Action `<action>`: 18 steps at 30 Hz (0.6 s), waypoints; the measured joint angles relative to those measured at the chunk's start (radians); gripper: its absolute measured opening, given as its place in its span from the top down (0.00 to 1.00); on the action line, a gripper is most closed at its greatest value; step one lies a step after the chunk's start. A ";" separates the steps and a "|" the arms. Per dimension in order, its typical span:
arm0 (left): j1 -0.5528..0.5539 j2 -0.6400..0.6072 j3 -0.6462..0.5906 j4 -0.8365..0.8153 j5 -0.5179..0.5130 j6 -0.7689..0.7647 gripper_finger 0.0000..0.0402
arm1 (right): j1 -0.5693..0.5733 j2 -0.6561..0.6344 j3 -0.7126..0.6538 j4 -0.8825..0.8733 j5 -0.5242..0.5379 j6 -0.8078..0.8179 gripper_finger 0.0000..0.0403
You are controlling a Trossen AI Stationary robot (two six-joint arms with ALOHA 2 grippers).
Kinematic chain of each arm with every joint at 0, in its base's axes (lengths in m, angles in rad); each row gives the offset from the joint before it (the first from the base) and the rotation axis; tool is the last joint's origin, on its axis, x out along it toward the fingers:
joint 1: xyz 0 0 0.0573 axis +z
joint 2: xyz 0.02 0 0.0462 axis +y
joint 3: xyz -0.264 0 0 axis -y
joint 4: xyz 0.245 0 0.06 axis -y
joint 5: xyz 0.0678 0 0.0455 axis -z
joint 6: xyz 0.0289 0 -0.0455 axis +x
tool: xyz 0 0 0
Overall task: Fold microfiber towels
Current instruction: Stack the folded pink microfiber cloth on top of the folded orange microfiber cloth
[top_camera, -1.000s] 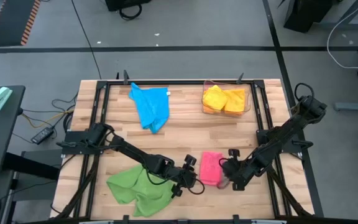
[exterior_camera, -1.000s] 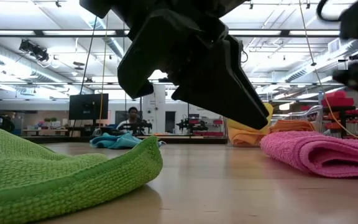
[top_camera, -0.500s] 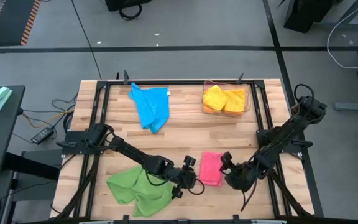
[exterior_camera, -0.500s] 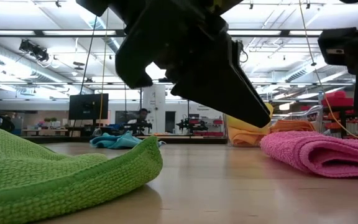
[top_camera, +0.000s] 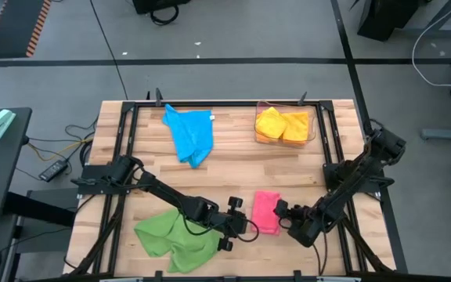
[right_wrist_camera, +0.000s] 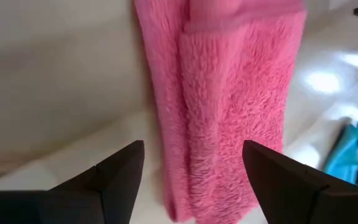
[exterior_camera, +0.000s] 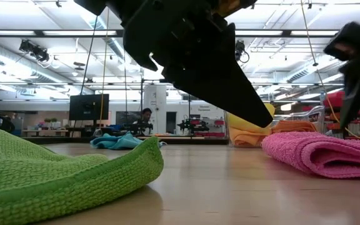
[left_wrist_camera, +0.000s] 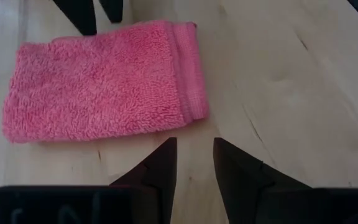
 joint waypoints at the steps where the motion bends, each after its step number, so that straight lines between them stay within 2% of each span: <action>1: -0.002 0.000 0.000 0.000 -0.001 -0.010 0.72 | -0.006 0.017 0.000 0.007 0.013 -0.020 0.30; 11: -0.009 0.001 0.000 0.001 0.000 -0.032 0.72 | -0.062 0.079 0.000 0.122 0.039 -0.240 0.35; 18: -0.013 0.001 0.000 0.002 -0.001 -0.038 0.73 | -0.108 0.079 0.001 0.162 -0.052 -0.299 0.43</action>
